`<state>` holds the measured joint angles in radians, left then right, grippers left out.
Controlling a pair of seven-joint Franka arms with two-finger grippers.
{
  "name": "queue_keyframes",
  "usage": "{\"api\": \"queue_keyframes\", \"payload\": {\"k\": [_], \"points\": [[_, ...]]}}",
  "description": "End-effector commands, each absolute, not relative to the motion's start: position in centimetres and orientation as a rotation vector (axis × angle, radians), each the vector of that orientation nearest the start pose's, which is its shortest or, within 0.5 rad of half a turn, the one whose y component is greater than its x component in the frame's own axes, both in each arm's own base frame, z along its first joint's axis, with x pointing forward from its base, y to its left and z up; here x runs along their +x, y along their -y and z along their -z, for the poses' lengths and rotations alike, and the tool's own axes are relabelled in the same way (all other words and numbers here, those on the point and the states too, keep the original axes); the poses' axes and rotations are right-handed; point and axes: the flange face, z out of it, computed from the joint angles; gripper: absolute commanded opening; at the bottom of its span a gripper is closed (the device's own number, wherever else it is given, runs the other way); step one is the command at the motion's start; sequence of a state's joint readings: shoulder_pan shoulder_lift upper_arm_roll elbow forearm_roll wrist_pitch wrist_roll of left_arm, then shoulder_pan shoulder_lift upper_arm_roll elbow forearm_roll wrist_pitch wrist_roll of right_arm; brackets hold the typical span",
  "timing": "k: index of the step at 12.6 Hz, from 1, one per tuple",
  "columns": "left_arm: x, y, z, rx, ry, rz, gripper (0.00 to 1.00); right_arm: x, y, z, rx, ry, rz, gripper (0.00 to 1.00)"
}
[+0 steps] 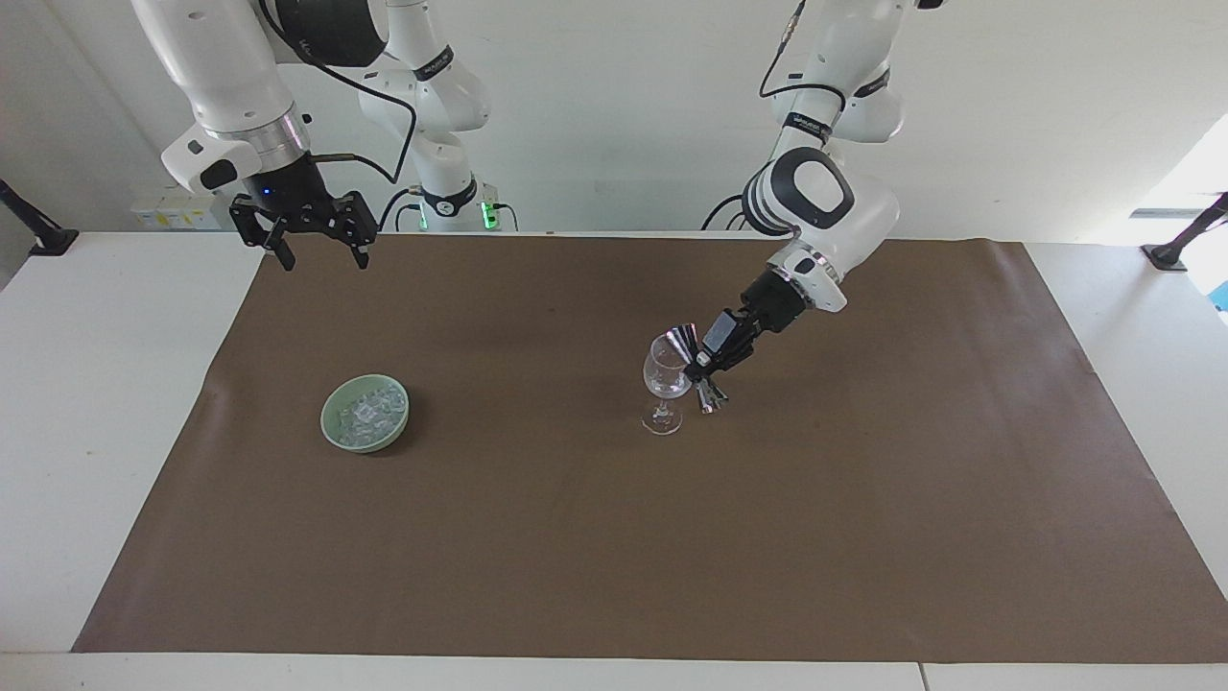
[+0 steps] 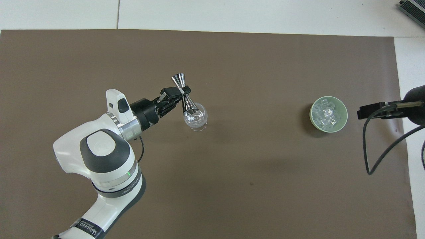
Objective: Pour wine and add ice with both arms
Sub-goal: 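Tilt the jigger with the left gripper to pour into the glass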
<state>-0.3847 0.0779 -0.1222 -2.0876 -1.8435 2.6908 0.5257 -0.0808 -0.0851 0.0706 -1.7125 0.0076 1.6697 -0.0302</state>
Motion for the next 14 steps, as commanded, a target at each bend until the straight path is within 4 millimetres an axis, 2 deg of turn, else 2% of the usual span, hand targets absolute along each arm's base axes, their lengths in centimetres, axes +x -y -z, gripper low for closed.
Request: {"api": "queue_keyframes", "payload": {"k": [1,10,14], "points": [[52.17,25.31,-42.34,1.913,-0.540,-0.403,0.00,52.79,0.47,-61.37,-3.127,0.062,0.063,1.00],[52.49,25.98,-42.63,1.893,-0.551,-0.403,0.00,52.79,0.47,-61.37,-3.127,0.062,0.063,1.00],[52.53,26.01,-42.67,1.913,-0.491,-0.434,0.00,52.83,0.48,-61.29,-3.126,0.062,0.060,1.00]]}}
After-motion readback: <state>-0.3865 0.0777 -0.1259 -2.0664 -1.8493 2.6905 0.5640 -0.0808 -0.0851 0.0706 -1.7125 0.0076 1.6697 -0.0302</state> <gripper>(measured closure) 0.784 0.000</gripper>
